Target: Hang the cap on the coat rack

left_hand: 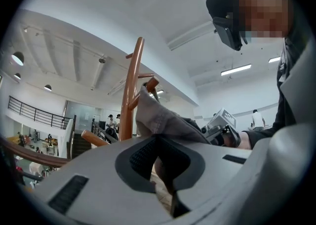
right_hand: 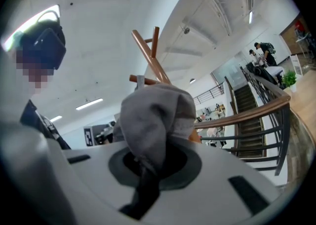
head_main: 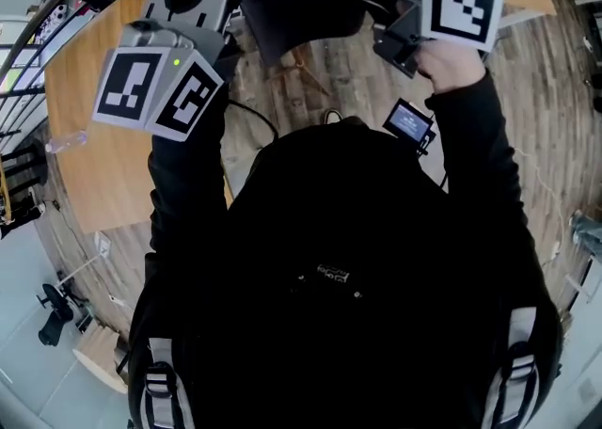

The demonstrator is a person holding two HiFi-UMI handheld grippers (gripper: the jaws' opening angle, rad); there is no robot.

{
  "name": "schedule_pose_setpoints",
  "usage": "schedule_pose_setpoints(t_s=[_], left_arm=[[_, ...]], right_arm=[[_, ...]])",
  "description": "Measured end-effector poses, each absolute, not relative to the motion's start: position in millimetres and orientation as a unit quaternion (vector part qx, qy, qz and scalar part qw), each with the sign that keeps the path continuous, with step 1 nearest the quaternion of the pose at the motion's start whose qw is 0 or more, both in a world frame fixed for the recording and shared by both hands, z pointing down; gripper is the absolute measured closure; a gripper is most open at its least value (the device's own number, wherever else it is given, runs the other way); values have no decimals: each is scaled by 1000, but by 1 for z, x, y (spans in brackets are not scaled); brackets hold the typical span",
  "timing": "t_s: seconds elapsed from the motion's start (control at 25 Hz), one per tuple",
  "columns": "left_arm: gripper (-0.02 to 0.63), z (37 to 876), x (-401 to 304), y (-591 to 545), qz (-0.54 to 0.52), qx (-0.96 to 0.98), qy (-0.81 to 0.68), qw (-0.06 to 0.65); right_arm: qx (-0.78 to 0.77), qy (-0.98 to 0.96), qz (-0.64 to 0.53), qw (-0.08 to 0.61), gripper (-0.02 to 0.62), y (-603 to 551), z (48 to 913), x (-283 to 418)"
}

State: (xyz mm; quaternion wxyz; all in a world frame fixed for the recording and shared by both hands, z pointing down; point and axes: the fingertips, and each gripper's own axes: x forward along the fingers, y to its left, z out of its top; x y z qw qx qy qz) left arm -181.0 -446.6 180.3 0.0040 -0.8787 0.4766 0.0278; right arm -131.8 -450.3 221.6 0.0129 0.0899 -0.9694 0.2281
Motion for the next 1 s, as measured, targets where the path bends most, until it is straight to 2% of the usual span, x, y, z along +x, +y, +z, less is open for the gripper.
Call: schedule_pose_setpoints(t_s=[1.0], left_arm=[[600, 207, -185, -450, 38, -870, 490, -43]], right_arm=[[106, -960, 259, 15, 571, -459, 241, -125]])
